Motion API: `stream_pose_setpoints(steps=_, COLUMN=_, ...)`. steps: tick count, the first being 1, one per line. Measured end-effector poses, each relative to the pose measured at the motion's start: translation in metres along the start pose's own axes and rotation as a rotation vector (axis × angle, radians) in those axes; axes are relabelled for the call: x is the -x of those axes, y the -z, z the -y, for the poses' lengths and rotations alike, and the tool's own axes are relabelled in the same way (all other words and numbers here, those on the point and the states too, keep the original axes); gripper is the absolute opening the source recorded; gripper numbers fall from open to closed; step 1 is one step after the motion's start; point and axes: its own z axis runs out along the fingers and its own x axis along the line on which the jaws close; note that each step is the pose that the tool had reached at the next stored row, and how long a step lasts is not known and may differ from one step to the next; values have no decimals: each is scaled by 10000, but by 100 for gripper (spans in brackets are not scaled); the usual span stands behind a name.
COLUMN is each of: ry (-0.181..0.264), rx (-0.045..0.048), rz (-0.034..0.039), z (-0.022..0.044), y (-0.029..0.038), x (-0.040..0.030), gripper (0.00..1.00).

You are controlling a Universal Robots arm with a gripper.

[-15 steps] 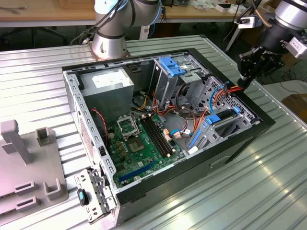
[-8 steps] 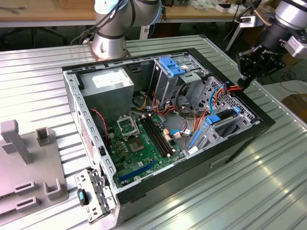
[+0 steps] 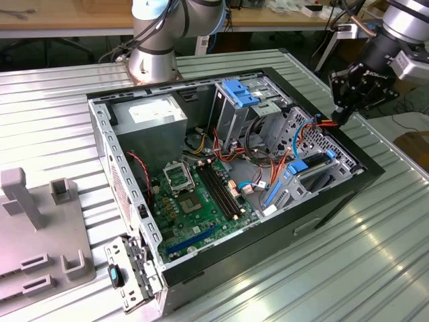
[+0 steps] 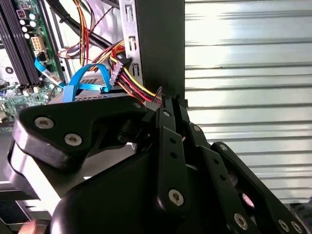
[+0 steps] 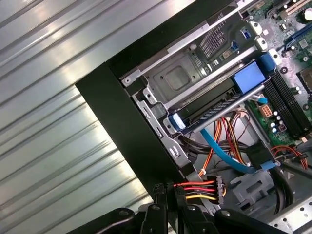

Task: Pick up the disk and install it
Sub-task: 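Insert the first disk wire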

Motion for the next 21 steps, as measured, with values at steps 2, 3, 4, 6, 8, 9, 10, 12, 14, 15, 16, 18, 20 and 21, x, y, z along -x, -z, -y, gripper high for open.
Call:
stream_pose_setpoints(steps=2, ry=-120, rx=0, rz=-5, z=-14, y=-3, x=23, gripper=18)
stream_pose_setpoints(steps=3, ry=-162, rx=0, rz=-7, z=-20, y=-3, x=31, gripper=18)
stream_pose_setpoints(steps=4, ry=-264, rx=0, rz=-11, z=-38, y=-5, x=61, gripper=18)
stream_pose_setpoints(steps=6, ry=-323, rx=-4, rz=-11, z=-74, y=-3, x=117, gripper=18)
stream_pose_setpoints(steps=8, ry=-349, rx=-16, rz=-4, z=-102, y=-2, x=161, gripper=18)
stream_pose_setpoints(steps=9, ry=-420, rx=-18, rz=-5, z=-108, y=-2, x=170, gripper=18)
stream_pose_setpoints(steps=10, ry=-581, rx=-18, rz=-12, z=-110, y=-2, x=173, gripper=18)
stream_pose_setpoints(steps=12, ry=-1121, rx=-16, rz=-32, z=-110, y=-2, x=174, gripper=18)
stream_pose_setpoints(steps=14, ry=-1780, rx=-14, rz=-57, z=-110, y=-3, x=174, gripper=18)
stream_pose_setpoints(steps=15, ry=-2021, rx=-14, rz=-68, z=-110, y=-3, x=174, gripper=18)
stream_pose_setpoints(steps=16, ry=-2203, rx=-14, rz=-75, z=-110, y=-4, x=174, gripper=18)
stream_pose_setpoints(steps=18, ry=-2370, rx=-13, rz=-83, z=-113, y=-5, x=176, gripper=18)
stream_pose_setpoints(steps=20, ry=-2373, rx=-13, rz=-83, z=-149, y=-4, x=230, gripper=18)
stream_pose_setpoints(steps=21, ry=-2378, rx=-11, rz=-85, z=-162, y=-5, x=251, gripper=18)
